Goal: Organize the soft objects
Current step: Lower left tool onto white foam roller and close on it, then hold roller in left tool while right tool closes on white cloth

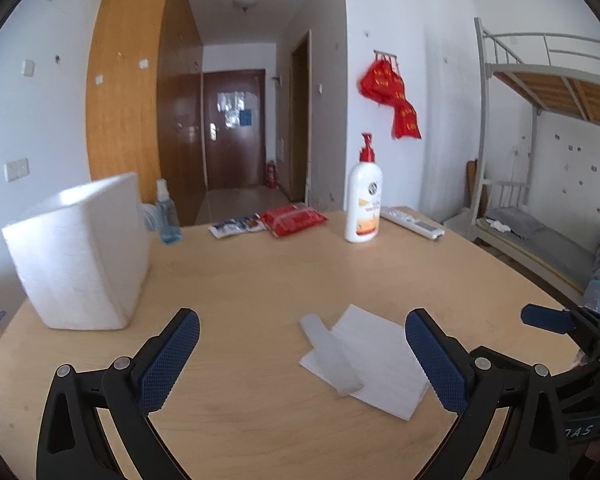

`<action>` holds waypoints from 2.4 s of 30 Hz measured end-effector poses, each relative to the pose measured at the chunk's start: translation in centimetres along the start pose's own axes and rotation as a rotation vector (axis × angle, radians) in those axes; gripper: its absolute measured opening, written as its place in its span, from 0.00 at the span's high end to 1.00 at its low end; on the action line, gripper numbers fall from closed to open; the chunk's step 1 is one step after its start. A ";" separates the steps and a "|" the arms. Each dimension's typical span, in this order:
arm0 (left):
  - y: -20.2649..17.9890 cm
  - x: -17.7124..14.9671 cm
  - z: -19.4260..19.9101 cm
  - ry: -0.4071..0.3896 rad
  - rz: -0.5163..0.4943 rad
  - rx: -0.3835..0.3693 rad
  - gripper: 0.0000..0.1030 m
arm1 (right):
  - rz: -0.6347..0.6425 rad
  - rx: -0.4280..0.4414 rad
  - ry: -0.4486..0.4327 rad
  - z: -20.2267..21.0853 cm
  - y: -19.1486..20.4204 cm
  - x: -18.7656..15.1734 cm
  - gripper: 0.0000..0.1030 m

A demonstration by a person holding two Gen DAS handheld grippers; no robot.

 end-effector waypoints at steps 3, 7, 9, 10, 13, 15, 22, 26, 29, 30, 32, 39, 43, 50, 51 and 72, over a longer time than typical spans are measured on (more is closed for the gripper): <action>-0.4 -0.1 -1.2 0.030 -0.001 -0.008 0.00 | -0.006 -0.001 0.021 -0.8 -0.7 -0.1 0.00; -0.9 -0.4 -3.5 0.099 0.000 -0.034 0.00 | -0.014 0.001 0.039 -1.6 -1.3 -0.1 0.00; -0.7 -0.6 -4.8 0.140 0.019 -0.040 0.00 | -0.016 0.005 0.051 -2.0 -1.6 -0.3 0.00; -0.6 -0.7 -5.3 0.155 0.029 -0.040 0.00 | -0.019 0.007 0.055 -2.2 -1.7 -0.3 0.00; -0.4 -0.9 -6.8 0.203 0.042 -0.021 0.02 | -0.028 0.009 0.070 -2.8 -2.2 -0.3 0.00; -0.5 -0.9 -7.5 0.220 0.046 -0.021 0.04 | -0.037 0.010 0.079 -3.2 -2.5 -0.3 0.00; -0.8 -1.0 -9.6 0.266 0.034 0.014 0.11 | -0.041 0.021 0.096 -4.1 -2.9 -0.3 0.00; -0.9 -1.4 -10.7 0.314 0.029 0.020 0.20 | -0.045 0.028 0.096 -4.3 -3.1 -0.3 0.00; -0.9 -1.7 -11.1 0.342 0.034 0.014 0.32 | -0.049 0.035 0.095 -4.4 -3.2 -0.2 0.00; -1.0 -1.7 -11.3 0.350 0.035 0.011 0.36 | -0.048 0.037 0.096 -4.4 -3.2 -0.1 0.00; -1.1 -2.0 -11.6 0.372 0.031 0.010 0.44 | -0.048 0.039 0.097 -4.6 -3.1 0.0 0.00; -0.9 -2.7 -12.6 0.435 0.046 0.018 0.65 | -0.048 0.051 0.095 -4.8 -3.1 0.2 0.00; -1.2 -2.6 -12.6 0.435 0.032 0.022 0.73 | -0.050 0.055 0.098 -5.1 -3.1 0.2 0.00; -1.5 -2.3 -12.1 0.408 0.013 0.013 0.88 | -0.055 0.057 0.096 -4.9 -3.3 0.1 0.00; -1.6 -2.3 -12.1 0.405 0.010 0.009 0.88 | -0.059 0.055 0.095 -4.9 -3.4 0.2 0.00; 0.5 -0.4 -9.0 0.312 0.022 0.032 0.88 | -0.006 0.072 0.106 -5.2 -0.9 0.6 0.00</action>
Point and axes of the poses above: each gripper's, at about its wrist camera, not at the fingertips, and z roughly against the way its jaws point, y to its left, x to its top, the point moved 7 cm from there along -z, roughly the way its jaws point, and after that the axes turned 7 degrees about y, right-handed, at the moved point
